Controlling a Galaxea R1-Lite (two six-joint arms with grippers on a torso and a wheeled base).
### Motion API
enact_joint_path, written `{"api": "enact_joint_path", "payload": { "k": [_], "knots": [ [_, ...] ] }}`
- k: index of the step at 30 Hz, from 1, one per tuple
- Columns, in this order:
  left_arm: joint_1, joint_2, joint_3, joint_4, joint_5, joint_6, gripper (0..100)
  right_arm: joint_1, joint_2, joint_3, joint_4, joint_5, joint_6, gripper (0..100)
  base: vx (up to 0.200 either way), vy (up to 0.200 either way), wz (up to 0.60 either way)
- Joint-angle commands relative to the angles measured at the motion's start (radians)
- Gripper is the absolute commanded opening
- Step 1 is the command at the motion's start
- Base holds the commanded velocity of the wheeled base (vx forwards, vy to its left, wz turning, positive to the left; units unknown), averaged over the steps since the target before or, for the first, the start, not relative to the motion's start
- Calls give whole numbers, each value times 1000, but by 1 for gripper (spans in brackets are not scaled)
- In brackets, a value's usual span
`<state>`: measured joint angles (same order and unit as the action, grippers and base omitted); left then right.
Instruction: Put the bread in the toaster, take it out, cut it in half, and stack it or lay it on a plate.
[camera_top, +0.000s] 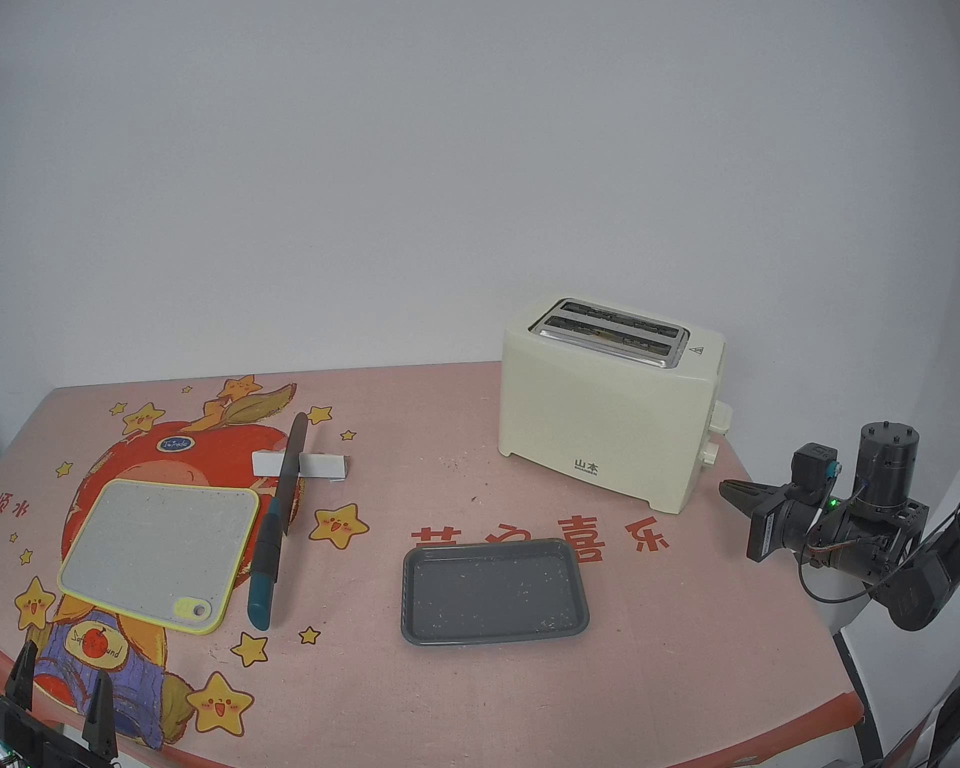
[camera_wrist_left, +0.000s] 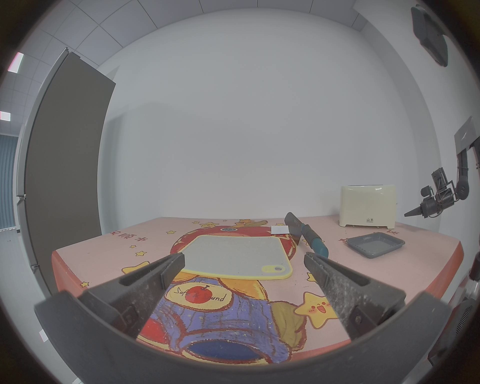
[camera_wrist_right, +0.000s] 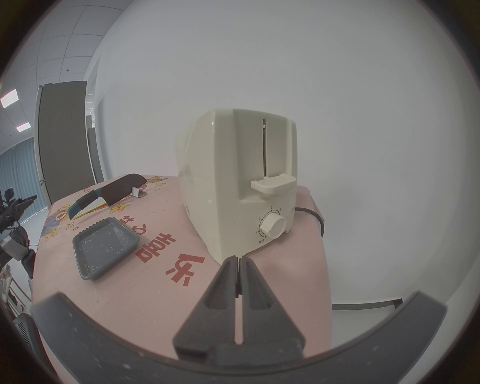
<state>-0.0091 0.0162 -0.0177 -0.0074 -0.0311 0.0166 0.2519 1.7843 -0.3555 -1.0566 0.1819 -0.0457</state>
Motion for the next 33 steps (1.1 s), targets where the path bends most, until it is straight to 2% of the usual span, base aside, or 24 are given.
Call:
{"api": "enact_joint_path", "payload": {
  "k": [1,8,17,25,33],
  "knots": [
    [0,-16,18,0,0,0,100,-5,17,-17,0,-2,0,0,0,0,0],
    [0,-16,18,0,-1,0,100,-6,58,-63,0,-47,1,0,0,0,0],
    [0,-16,18,0,0,0,100,-13,112,-134,-19,-50,6,0,0,0,0],
    [0,-16,18,0,0,0,100,-28,198,-131,-191,-52,10,0,0,0,0],
    [0,-16,18,0,0,0,100,-26,192,-106,-195,-52,10,0,0,0,0]
  ]
}}
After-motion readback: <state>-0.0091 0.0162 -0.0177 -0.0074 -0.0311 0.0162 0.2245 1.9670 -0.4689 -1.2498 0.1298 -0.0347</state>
